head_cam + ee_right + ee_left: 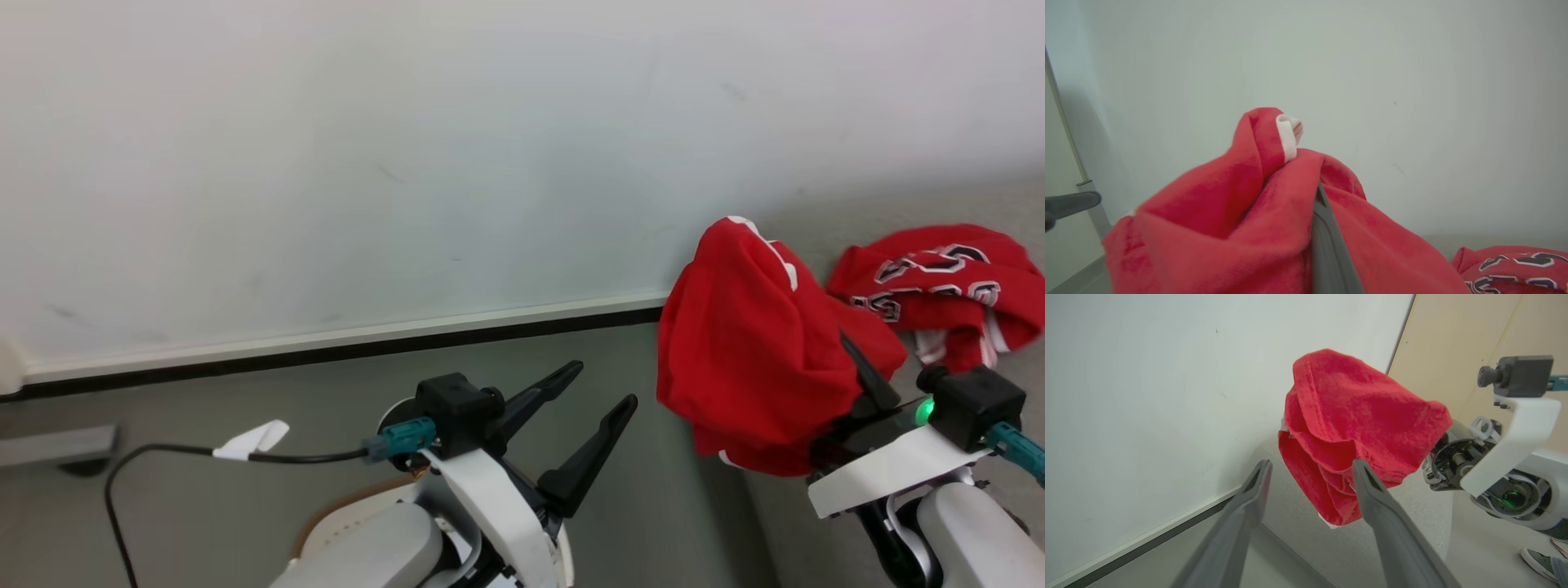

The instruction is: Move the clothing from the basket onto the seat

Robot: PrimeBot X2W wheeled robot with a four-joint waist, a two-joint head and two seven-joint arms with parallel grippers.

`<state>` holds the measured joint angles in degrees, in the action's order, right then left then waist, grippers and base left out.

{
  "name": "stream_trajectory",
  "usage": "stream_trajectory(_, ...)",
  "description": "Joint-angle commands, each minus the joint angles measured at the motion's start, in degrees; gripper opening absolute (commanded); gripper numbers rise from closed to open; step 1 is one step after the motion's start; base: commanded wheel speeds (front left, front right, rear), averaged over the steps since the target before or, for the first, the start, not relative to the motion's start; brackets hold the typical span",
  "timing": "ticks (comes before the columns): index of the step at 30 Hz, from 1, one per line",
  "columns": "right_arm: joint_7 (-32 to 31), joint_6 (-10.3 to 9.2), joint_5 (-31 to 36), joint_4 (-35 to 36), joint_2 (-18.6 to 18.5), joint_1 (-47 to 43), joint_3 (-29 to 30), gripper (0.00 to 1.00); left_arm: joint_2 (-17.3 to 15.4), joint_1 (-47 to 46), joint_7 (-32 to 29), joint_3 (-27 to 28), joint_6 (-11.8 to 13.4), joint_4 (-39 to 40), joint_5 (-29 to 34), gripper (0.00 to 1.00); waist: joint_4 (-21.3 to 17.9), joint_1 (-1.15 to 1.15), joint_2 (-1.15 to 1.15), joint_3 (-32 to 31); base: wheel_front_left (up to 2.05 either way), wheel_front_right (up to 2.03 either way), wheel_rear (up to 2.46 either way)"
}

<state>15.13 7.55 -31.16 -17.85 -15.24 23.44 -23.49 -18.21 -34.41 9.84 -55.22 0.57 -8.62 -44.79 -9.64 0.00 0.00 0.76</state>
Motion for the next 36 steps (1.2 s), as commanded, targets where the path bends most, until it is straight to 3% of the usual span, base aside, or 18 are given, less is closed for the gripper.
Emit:
stream_trajectory(1, 0.0, -0.13, 0.7, 0.8, -0.6, -0.4, 0.8, 0.0, -0.4, 0.4, 0.6, 0.0, 0.1, -0.3, 0.5, 1.0, -4.2, 0.0, 0.0, 0.9, 0.0, 0.0, 0.0)
stream_trajectory(12, 0.0, -0.13, 2.5, 4.9, -0.6, -3.3, 7.0, 0.0, -1.1, -0.5, 2.0, -0.5, 0.1, -1.6, 2.5, 1.0, -14.8, 0.0, 0.0, 3.7, 0.0, 0.0, 0.0)
stream_trajectory(19, 0.0, -0.13, 3.2, 6.2, 0.0, -4.6, 8.6, 0.0, -1.3, -1.0, 2.4, -1.0, 0.5, -2.4, 3.9, 1.0, -18.9, 0.0, 0.0, 5.1, 0.0, 0.0, 0.0)
stream_trajectory(27, 0.0, -0.13, 2.8, 6.9, 0.3, -3.5, 10.0, 0.0, -1.8, -2.6, 2.6, -1.6, 0.7, -2.7, 5.6, 1.0, -19.8, 0.0, 0.0, 7.8, 0.0, 0.0, 0.0)
stream_trajectory(36, 0.0, -0.13, 5.8, 5.9, -0.1, 3.7, 21.1, 0.0, -4.0, -7.8, -0.4, -1.8, 0.1, 0.0, 7.7, 1.0, -16.0, 0.0, 0.0, 18.5, 0.0, 0.0, 0.0)
